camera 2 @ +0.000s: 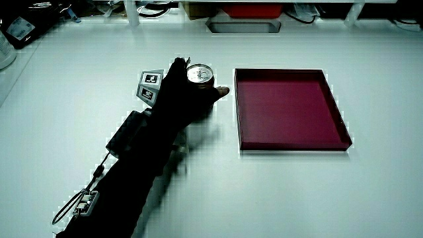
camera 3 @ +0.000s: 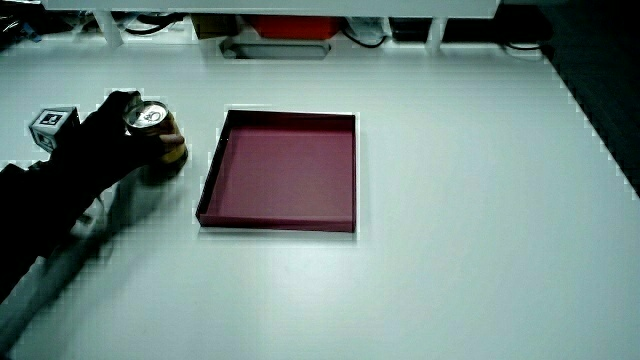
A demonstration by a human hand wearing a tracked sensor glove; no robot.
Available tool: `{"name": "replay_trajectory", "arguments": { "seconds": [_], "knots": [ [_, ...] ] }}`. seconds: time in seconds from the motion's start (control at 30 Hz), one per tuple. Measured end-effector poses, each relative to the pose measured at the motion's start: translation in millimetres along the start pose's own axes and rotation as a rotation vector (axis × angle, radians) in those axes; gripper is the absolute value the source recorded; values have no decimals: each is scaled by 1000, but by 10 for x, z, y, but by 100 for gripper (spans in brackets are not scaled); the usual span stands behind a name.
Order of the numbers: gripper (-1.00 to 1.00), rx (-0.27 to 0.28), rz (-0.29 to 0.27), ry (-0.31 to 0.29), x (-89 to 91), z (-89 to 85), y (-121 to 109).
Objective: Pick red bull from desk
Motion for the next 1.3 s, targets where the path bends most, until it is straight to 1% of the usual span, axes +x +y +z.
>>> {"name": "replay_trajectory", "arguments": {
  "seconds": [0.03,0.07,0.13,0.17,0.2,0.23,0.27,0.3,0.33,0.4,0.47,0.53,0.57,0.63,0.67,0.7,0.77,0.8,0.93,1.0,1.03,1.07,1.1,1.13,1.17,1.23,1.27,1.3],
  "knots": [
    [0,8,8,5,8,2,-11],
    [4,16,-5,-2,5,6,-15],
    [13,32,-11,-5,3,15,-21],
    [17,43,-5,-20,13,22,-33],
    [22,59,-10,-14,-20,40,-27],
    [26,77,-16,-21,-16,51,-33],
    [30,85,-19,-28,-36,64,-28],
    [35,99,-19,-23,-48,75,-27],
    [39,108,-23,-41,-29,73,-35],
    [48,114,-30,-45,-49,77,-33],
    [57,121,-19,-43,-50,77,-35],
    [65,123,-22,-31,-48,76,-28],
    [70,123,-34,-41,-36,68,-30],
    [78,142,-29,-42,-31,62,-45],
    [83,153,-44,-32,-49,67,-50],
    [87,166,-42,-32,-48,65,-66],
    [96,184,-58,-28,-76,69,-67],
    [100,189,-38,-24,-68,73,-74],
    [100,179,-60,-34,-21,80,-89],
    [100,173,-61,-35,41,85,-97],
    [100,165,-65,-29,78,87,-96],
    [100,157,-77,-40,125,83,-96],
    [100,146,-96,-33,162,86,-89],
    [100,141,-99,-36,220,80,-95],
    [100,132,-117,-46,270,72,-93],
    [100,122,-121,-38,363,53,-94],
    [100,100,-145,-70,434,22,-94],
    [100,96,-161,-74,476,-3,-87]
  ]
}}
